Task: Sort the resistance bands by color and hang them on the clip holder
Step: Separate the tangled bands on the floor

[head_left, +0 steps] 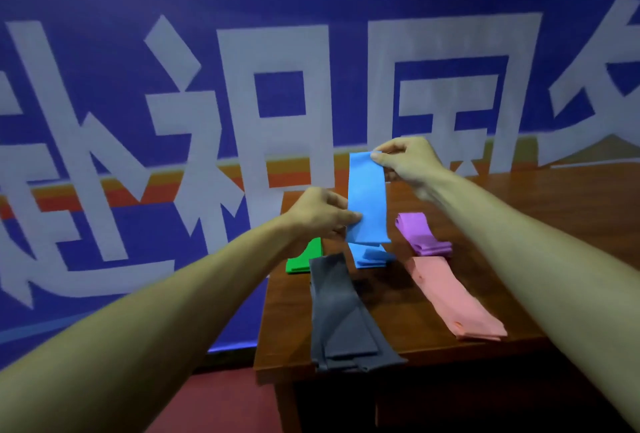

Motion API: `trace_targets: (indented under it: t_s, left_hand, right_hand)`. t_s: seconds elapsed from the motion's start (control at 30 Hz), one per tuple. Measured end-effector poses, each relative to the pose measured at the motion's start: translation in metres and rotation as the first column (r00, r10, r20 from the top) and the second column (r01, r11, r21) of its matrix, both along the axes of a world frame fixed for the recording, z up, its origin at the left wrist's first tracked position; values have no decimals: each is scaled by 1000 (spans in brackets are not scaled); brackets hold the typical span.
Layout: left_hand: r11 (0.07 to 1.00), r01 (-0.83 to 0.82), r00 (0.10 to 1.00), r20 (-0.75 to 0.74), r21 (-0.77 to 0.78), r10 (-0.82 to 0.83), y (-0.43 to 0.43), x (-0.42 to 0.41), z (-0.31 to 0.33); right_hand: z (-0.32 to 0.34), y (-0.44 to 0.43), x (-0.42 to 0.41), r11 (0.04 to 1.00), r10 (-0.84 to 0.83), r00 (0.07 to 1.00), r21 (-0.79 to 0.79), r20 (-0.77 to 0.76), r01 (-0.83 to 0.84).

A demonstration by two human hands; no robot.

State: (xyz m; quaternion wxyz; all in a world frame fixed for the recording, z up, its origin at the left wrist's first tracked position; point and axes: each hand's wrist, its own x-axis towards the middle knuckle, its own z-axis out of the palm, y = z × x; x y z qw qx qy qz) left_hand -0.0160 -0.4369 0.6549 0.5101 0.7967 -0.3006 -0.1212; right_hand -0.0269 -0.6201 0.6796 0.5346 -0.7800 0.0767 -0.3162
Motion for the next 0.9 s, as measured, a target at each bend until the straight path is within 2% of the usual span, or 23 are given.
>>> trace_targets:
  t_s: [0.23,0.37,0.47,0.63,0.73,0.9]
  left_hand:
    - [979,61,994,-101,195,-42,-43,59,-16]
    - [901,35,996,-86,432,2,-57,79,-27]
    - [854,53,993,-117,518,10,-64,87,-38]
    - [746,-21,988,128,666,-86,-73,93,-53]
    - [706,-50,968,208,706,-140,-72,95,-50]
    - [677,-113,950,278,728,-141,-66,97,-48]
  right_hand:
    - [-37,-34,65,998,-23,968,-55,-249,10]
    - [-61,-44,89,992,-38,939,-127,-341,-6]
    - [-75,-45,95,982,-54,918,-189,-393,-23]
    - [-90,-41,94,949,-108,888,-314,-447,-42]
    - [-95,-41,95,874,-180,875,-482,-450,-68]
    - [-101,-40,97,767,-226,876,-633,-425,-110]
